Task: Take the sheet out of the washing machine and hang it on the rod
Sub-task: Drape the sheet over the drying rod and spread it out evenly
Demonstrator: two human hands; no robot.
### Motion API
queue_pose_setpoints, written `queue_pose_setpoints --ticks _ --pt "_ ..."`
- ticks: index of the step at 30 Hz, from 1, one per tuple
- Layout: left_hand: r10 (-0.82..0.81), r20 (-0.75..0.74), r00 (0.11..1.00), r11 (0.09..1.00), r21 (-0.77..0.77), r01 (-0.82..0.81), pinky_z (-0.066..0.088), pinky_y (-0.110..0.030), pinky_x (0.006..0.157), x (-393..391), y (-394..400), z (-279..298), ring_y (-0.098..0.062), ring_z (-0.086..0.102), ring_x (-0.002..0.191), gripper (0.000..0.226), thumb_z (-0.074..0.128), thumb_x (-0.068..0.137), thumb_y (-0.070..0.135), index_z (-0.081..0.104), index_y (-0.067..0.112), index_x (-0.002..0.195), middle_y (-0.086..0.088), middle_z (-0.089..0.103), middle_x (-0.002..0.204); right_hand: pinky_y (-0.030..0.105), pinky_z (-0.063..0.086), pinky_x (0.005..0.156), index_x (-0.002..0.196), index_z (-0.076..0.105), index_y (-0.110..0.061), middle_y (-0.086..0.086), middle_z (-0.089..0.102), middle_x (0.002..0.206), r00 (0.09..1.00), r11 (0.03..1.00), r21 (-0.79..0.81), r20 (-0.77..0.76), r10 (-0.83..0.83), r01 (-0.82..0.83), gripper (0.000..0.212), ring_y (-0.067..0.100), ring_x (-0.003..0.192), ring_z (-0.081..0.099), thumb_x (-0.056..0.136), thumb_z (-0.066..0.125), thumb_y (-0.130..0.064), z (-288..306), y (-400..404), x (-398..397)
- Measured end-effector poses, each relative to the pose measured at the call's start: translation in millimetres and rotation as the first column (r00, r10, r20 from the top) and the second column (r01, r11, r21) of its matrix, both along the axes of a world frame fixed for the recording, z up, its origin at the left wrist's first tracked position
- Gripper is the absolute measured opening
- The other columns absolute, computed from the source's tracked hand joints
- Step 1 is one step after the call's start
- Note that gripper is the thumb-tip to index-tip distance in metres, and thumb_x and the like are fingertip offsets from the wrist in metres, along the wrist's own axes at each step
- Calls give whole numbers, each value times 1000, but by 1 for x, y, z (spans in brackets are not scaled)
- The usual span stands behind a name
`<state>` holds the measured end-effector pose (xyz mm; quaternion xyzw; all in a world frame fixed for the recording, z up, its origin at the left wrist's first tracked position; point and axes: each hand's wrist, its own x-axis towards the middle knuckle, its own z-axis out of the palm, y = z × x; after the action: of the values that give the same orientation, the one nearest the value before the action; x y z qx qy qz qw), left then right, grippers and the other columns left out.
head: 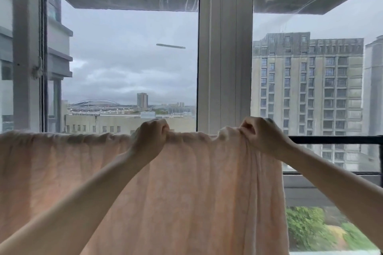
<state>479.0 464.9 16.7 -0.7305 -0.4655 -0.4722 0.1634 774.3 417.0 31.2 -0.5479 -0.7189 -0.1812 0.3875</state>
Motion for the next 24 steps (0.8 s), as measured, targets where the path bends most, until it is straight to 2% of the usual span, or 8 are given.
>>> queue_pose_setpoints --ticks 5,9,12,15,18,20,22,24 --pt "-250 -69 966 968 18 251 50 -29 71 34 -23 -3 -9 61 81 12 59 93 25 70 20 96 9 66 95 31 55 76 94 68 -19 -6 69 85 995 990 -98 -46 92 -97 14 9 80 64 91 55 -21 3 -12 4" --pt "-310 -114 944 950 -2 312 53 -36 68 57 -26 -9 -7 61 78 11 69 87 31 72 23 93 15 61 88 30 56 76 104 68 -25 -11 69 87 993 982 -150 10 114 -111 18 3 79 64 89 58 -27 -2 -24 14" --pt "-325 -40 945 944 37 327 52 -32 69 64 -23 -5 -5 60 74 4 71 84 25 71 21 82 14 61 80 20 51 86 102 73 -19 -8 73 93 989 987 -66 -3 147 -147 17 3 85 66 90 63 -15 -2 -25 21" --pt "-265 3 964 961 83 264 49 -32 69 78 -23 -1 -9 58 71 7 68 85 17 69 19 77 9 65 79 4 42 81 98 75 -13 -5 74 92 990 990 -1 28 139 -139 15 2 82 64 88 64 -8 2 -19 22" --pt "-113 61 992 975 198 98 48 -31 64 79 -17 9 -17 58 71 7 66 88 17 68 14 82 1 65 82 14 45 84 97 75 -9 0 74 91 997 991 118 -17 69 -66 14 7 81 65 89 64 -6 16 -14 36" --pt "-43 89 995 987 160 28 45 -31 65 72 -12 18 -21 61 75 10 63 90 19 68 13 84 -2 67 86 18 44 83 96 75 -10 2 74 91 998 978 207 -68 12 2 15 11 82 66 90 61 -6 23 -13 54" --pt "-48 6 999 999 15 48 44 -28 66 72 -11 21 -20 62 76 15 59 92 23 69 16 85 -3 70 88 23 49 82 91 75 -12 0 74 91 1000 992 127 -8 -23 24 16 13 84 68 91 59 -9 22 -13 68" --pt "-151 -87 985 986 -82 144 44 -27 66 82 -18 13 -15 61 75 16 58 93 28 69 20 85 3 69 87 32 55 80 87 72 -14 -2 73 91 999 998 -67 50 9 -5 17 13 83 69 93 57 -16 10 -13 73"
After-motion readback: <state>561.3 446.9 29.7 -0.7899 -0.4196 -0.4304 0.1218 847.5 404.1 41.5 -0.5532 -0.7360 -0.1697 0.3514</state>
